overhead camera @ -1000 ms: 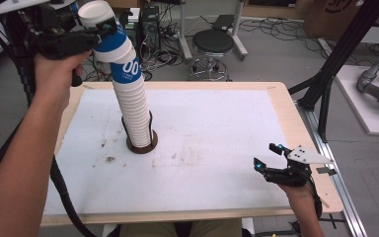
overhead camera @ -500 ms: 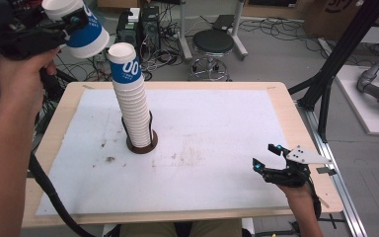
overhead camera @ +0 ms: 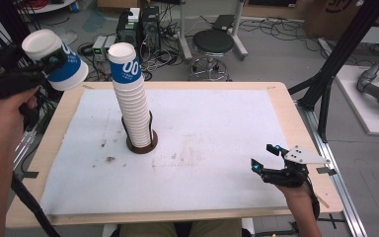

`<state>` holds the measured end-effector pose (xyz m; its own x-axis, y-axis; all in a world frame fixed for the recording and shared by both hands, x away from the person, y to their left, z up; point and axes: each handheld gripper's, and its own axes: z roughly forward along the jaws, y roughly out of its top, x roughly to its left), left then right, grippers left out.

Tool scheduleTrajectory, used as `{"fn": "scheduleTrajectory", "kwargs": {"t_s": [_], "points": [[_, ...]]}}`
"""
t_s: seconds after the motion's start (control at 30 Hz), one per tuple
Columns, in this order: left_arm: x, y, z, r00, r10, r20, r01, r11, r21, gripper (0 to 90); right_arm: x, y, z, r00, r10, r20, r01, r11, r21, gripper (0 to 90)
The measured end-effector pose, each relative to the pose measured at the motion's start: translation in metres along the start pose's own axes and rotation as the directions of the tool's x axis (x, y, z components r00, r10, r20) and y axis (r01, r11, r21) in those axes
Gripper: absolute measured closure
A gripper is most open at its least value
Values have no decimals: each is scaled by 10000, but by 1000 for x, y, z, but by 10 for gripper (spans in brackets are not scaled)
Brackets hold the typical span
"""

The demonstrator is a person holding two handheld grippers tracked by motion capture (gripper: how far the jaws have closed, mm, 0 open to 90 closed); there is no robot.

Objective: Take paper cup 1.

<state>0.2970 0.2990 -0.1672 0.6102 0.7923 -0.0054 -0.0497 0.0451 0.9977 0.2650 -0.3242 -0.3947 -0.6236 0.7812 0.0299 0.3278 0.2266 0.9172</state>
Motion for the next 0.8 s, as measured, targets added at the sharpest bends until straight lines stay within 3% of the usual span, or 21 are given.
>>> {"fn": "scheduleTrajectory", "kwargs": {"t_s": [0.27,0.37,0.53,0.63,0.8], "points": [[-2,-35,-12,9994,5,346,-15,9996,290,282,1,0,2,10000,-42,-41,42,10000,55,196],[-9,-56,-12,9983,-33,588,2,9986,523,282,2,0,3,9999,-96,-72,96,9999,44,196],[-18,-74,-10,9963,-83,861,22,9975,708,282,3,-1,5,9998,-132,-154,133,9999,66,196],[-31,-96,-6,9920,-180,1246,64,9956,934,282,5,0,6,9997,-90,-225,93,9999,131,196],[-45,-118,0,9843,-243,1748,30,9926,1215,282,6,0,8,9993,-201,-318,205,9997,108,196]]}}
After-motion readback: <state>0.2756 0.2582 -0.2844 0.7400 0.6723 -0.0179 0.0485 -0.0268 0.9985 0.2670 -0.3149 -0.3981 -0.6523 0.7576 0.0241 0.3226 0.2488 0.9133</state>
